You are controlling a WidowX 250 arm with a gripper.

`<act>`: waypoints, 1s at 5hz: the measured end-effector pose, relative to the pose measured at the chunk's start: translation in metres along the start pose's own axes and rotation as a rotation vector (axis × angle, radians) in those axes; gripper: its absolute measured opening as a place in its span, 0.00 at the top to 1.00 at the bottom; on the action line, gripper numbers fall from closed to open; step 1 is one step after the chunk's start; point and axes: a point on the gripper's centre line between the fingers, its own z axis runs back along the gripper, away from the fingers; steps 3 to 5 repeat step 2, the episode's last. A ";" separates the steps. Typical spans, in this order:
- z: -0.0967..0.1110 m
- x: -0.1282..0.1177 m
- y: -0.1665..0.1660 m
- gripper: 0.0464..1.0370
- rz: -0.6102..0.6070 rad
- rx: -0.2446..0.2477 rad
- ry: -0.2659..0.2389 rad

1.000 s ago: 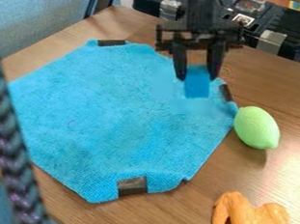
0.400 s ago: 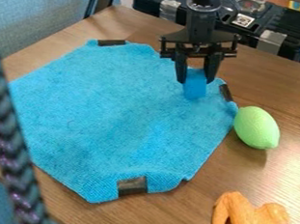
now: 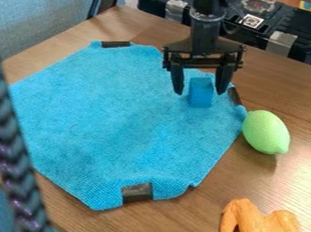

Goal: Put the blue figure to the edge of the cloth

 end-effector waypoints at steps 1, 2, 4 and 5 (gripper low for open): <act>0.021 -0.003 -0.001 0.03 -0.022 -0.045 -0.015; 0.054 0.005 0.015 0.04 -0.010 -0.095 -0.072; 0.054 0.005 0.015 0.04 -0.010 -0.095 -0.072; 0.054 0.005 0.015 0.04 -0.010 -0.095 -0.072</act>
